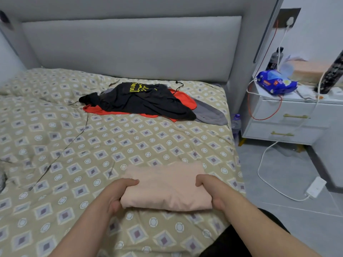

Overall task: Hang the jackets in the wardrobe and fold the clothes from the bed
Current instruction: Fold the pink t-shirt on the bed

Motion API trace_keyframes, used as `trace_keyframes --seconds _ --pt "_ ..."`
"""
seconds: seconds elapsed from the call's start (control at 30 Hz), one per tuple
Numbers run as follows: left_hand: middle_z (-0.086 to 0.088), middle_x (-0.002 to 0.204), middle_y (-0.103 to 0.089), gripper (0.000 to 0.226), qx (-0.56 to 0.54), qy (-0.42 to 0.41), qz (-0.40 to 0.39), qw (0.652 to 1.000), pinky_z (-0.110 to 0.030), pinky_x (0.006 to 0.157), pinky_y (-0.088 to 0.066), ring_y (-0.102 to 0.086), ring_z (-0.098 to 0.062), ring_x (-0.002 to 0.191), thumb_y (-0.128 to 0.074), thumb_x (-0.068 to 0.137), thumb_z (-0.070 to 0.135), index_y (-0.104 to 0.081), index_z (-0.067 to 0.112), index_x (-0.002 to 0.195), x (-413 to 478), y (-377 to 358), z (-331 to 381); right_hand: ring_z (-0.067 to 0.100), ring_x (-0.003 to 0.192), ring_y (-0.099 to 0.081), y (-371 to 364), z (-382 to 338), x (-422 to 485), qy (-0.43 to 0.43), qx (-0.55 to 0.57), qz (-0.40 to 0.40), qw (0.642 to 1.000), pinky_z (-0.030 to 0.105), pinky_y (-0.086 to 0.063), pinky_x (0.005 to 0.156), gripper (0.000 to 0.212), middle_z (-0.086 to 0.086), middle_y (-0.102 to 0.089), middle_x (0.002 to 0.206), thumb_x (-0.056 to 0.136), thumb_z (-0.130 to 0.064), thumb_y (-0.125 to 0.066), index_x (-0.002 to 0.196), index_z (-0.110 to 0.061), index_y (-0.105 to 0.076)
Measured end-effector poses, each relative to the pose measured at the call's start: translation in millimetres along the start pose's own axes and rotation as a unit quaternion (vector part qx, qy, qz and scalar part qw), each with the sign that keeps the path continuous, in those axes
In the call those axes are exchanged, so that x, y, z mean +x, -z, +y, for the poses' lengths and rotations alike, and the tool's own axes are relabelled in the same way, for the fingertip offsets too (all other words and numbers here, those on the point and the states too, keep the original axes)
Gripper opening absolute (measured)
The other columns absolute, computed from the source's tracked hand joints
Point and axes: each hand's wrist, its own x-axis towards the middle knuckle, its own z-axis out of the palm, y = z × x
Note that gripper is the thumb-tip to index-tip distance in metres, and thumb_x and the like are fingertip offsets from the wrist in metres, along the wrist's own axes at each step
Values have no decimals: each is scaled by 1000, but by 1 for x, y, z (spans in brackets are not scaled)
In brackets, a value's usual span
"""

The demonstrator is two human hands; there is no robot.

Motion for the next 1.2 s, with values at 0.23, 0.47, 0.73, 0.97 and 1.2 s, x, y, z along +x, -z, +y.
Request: trace_keyframes --seconds 0.23,0.47,0.73,0.97,1.2 --pt "-9 106 -75 33 59 -203 -113 971 -38 80 -54 -71 -29 99 -62 87 -3 -63 11 117 -47 -91 28 21 81 -72 76 -26 -58 202 101 51 973 32 -57 70 12 4 -77 88 96 -13 -62 108 -13 -65" --pt "-13 111 -73 52 57 -359 -245 899 -45 88 -55 -69 -32 103 -71 65 8 -64 6 117 -117 -249 82 17 73 -69 206 -84 -171 371 123 178 903 26 -55 62 18 0 -75 79 94 3 -55 97 -11 -65" --pt "-10 102 -76 35 55 -415 -374 828 -41 81 -57 -72 -26 92 -76 69 16 -69 10 103 -226 -491 104 20 86 -72 396 -124 -301 494 139 405 757 38 -56 77 12 0 -77 88 96 -23 -63 91 -14 -70" --pt "-13 94 -76 22 20 -437 -427 792 -52 87 -53 -70 -30 86 -76 77 5 -69 7 97 -310 -701 92 27 87 -70 570 -144 -383 522 156 489 681 48 -54 82 15 17 -72 99 96 -20 -62 94 -6 -68" --pt "-22 100 -73 51 35 -444 -496 745 -59 91 -49 -68 -33 89 -82 55 27 -68 2 98 -475 -834 159 24 86 -68 660 -216 -550 518 145 567 624 41 -52 78 12 15 -72 94 96 -15 -62 92 -8 -70"
